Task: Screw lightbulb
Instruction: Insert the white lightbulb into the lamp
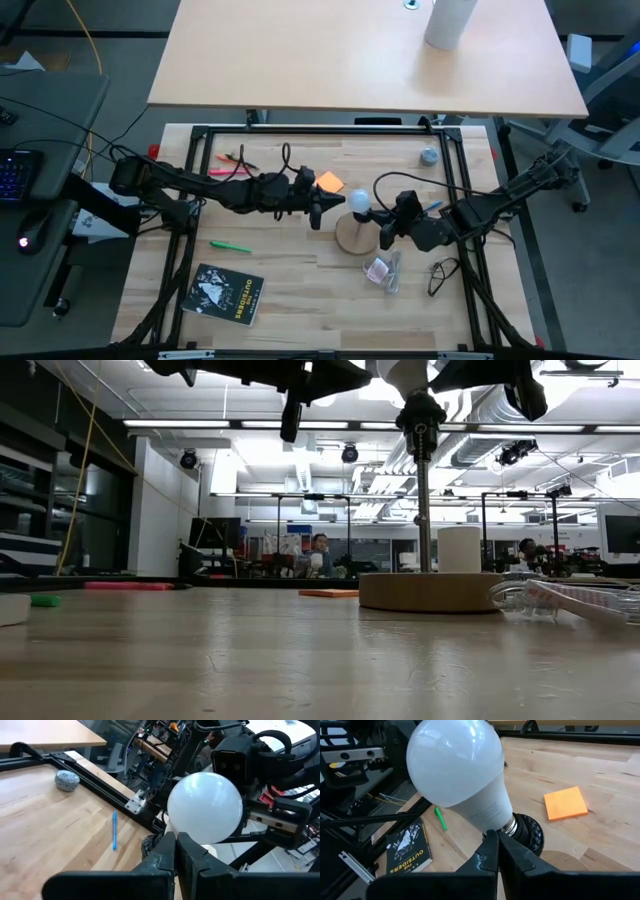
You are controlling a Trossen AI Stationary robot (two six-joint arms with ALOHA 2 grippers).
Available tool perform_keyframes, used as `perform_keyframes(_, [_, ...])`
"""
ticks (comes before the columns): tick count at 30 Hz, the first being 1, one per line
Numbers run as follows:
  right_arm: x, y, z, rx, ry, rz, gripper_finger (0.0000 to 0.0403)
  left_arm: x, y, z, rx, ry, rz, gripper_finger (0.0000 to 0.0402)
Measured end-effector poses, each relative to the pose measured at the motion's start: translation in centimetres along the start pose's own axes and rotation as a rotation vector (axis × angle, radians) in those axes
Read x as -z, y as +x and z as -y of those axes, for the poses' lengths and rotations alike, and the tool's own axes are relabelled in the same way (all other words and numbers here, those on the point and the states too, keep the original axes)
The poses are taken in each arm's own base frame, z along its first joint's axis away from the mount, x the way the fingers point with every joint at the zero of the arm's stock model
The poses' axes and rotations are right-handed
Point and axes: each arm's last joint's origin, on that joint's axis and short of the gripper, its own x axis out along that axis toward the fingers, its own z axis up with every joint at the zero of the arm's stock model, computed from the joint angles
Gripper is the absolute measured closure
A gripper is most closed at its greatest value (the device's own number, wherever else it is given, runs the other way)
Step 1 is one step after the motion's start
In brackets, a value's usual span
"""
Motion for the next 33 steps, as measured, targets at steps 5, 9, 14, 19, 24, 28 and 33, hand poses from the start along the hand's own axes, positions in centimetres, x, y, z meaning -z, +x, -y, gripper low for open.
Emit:
perform_keyframes(5, [0.0,0.0,0.0,0.000,-0.003,-0.007,0.0403,0.1,0.1,-0.1,-0.003,0.001,-0.003,0.0401])
perform_keyframes(9, [0.0,0.0,0.0,-0.001,-0.003,-0.008,0.0403,0.3,0.2,-0.2,-0.009,0.001,-0.012,0.0401])
perform_keyframes(14, [0.0,0.0,0.0,-0.001,-0.004,-0.008,0.0403,0.2,0.3,-0.2,0.000,-0.001,0.001,0.0401])
perform_keyframes(19, [0.1,0.0,0.0,-0.008,-0.005,-0.022,0.0403,0.2,0.3,-0.2,-0.001,-0.001,0.000,0.0401])
perform_keyframes(24, [0.2,0.0,0.1,-0.005,-0.013,-0.034,0.0403,0.2,0.3,-0.2,-0.005,0.000,0.003,0.0401])
perform_keyframes(28, [0.2,0.0,0.1,-0.004,-0.014,-0.036,0.0403,0.3,0.5,-0.5,-0.013,0.008,0.005,0.0401])
perform_keyframes(33, [0.2,0.0,0.2,-0.002,-0.017,-0.038,0.0403,1.1,1.6,-1.0,0.023,-0.009,0.011,0.0401])
